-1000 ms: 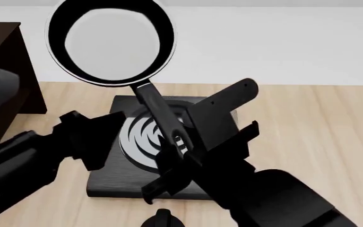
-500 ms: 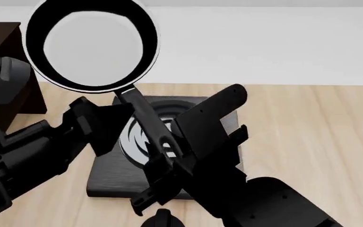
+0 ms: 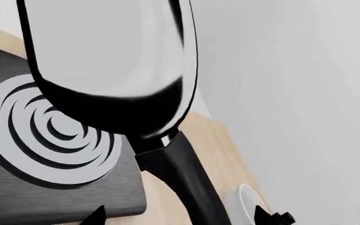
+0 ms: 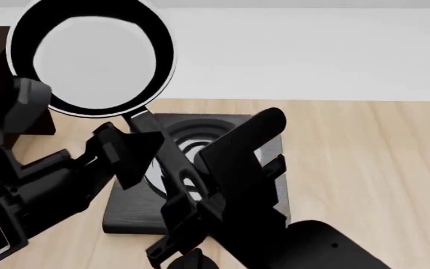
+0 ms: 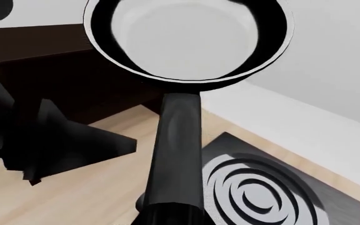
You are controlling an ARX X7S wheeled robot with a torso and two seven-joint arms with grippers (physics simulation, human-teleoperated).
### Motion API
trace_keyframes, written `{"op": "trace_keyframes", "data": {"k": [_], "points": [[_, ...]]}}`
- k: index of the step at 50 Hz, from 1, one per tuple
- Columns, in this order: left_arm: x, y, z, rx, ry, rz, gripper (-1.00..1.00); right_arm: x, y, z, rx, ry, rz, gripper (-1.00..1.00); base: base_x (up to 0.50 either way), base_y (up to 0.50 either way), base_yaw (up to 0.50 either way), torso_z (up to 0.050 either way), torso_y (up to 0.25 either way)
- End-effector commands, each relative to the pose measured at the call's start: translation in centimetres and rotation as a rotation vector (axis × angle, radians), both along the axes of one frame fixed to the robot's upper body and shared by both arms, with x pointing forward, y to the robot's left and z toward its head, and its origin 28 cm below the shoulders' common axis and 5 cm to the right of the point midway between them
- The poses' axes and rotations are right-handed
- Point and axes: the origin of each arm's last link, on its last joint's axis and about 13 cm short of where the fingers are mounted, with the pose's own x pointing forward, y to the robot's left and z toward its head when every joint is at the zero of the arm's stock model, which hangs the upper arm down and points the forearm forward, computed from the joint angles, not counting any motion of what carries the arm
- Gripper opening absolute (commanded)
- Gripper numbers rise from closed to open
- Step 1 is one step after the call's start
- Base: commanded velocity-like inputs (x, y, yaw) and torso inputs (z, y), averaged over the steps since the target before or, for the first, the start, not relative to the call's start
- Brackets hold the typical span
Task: Put the frying pan on the cabinet shelf.
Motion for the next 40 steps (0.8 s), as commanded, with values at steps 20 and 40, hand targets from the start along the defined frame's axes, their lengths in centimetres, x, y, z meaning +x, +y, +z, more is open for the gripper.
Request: {"op": "trace_keyframes", "data": {"k": [20, 40], "points": [[0.6, -1.1, -0.3, -0.020, 0.011, -0.026, 1.00, -1.3, 0.2, 0.7, 0.031, -0.077, 0.039, -1.00, 0.00, 0.00, 0.00, 0.001, 0.002], [0.7, -0.9, -0.8, -0.038, 0.035, -0.007, 1.00, -2.0, 0.1, 0.3, 0.045, -0.076, 0.041, -1.00, 0.00, 0.00, 0.00, 0.001, 0.002]]}}
